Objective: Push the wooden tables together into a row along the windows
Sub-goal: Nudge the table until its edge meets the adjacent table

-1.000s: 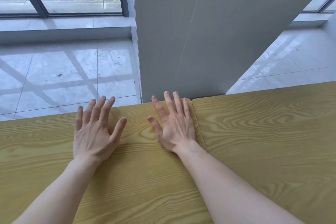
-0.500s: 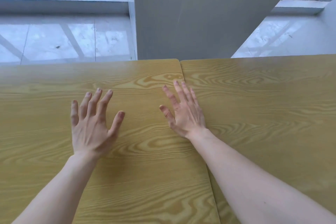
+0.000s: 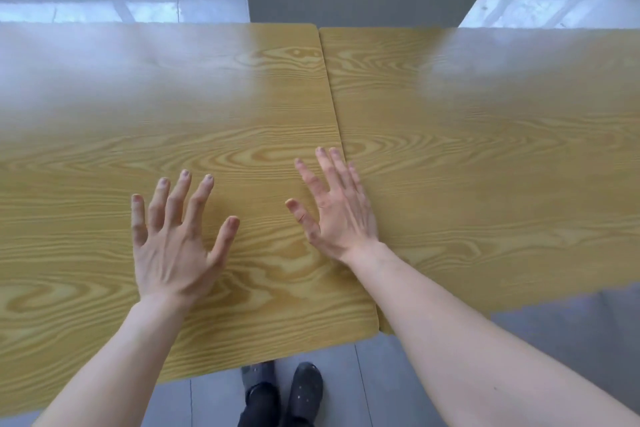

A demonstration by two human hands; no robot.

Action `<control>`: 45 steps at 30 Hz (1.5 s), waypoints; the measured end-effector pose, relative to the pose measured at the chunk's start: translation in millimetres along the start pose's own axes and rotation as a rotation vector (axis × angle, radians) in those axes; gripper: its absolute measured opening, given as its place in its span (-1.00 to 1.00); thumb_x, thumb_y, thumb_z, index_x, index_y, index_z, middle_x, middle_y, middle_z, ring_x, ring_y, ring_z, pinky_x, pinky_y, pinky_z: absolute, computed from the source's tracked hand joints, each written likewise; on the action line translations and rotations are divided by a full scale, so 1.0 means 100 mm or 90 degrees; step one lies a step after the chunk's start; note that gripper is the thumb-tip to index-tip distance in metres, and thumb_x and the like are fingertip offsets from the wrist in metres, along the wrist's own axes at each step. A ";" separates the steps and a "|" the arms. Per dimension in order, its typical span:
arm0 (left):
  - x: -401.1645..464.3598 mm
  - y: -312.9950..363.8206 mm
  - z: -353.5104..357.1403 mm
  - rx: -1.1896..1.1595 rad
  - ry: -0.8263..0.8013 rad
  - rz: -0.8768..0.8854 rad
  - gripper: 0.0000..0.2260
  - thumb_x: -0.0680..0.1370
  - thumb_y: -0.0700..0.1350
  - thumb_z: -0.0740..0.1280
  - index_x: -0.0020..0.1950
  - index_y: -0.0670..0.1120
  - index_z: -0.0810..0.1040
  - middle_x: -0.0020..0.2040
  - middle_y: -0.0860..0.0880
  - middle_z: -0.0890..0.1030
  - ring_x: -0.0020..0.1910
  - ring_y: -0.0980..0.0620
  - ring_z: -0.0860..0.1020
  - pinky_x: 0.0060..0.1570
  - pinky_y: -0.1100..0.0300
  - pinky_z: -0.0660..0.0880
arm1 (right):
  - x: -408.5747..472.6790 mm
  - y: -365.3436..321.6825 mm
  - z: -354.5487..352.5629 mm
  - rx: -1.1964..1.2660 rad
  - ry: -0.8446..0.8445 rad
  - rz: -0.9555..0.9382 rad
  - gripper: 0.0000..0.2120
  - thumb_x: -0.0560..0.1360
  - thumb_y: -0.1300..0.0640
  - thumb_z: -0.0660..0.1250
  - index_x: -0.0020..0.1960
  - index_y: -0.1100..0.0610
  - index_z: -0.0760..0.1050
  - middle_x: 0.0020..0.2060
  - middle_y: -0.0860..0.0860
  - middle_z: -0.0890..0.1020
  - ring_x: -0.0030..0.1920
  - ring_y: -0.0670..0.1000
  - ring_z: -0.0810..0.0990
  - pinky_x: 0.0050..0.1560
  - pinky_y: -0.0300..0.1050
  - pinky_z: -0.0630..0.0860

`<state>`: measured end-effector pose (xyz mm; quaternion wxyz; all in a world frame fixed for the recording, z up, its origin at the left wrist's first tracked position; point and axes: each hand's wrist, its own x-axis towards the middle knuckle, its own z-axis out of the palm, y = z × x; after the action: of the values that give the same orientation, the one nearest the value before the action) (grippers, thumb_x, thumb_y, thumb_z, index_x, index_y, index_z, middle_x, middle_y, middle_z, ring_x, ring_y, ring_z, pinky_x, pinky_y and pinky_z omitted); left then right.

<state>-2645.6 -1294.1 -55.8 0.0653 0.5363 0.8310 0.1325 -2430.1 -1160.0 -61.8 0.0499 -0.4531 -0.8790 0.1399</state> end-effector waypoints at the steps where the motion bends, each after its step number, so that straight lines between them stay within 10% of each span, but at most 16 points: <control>1: -0.09 0.00 0.02 0.004 -0.001 -0.004 -0.34 0.59 0.38 0.00 0.64 0.11 0.21 0.66 -0.05 0.21 0.67 -0.13 0.06 0.62 -0.20 -0.15 | -0.07 -0.04 0.03 0.002 0.001 -0.002 -0.30 0.64 -0.40 -0.10 0.68 -0.10 0.06 0.69 0.11 0.03 0.68 0.12 -0.11 0.66 0.14 -0.15; 45: -0.72 -0.12 0.02 0.013 -0.103 0.000 -0.18 0.48 0.58 -0.15 0.67 0.24 -0.08 0.71 0.03 -0.09 0.67 -0.01 -0.23 0.62 -0.10 -0.24 | -0.84 -0.36 0.11 -0.101 -0.146 0.057 -0.18 0.57 -0.49 -0.14 0.68 -0.12 -0.24 0.66 0.08 -0.30 0.64 0.10 -0.39 0.64 0.19 -0.25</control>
<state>-2625.9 -1364.3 -63.4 0.1267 0.5461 0.8242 0.0800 -2411.2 -1250.3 -58.3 -0.0932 -0.4755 -0.8661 0.1230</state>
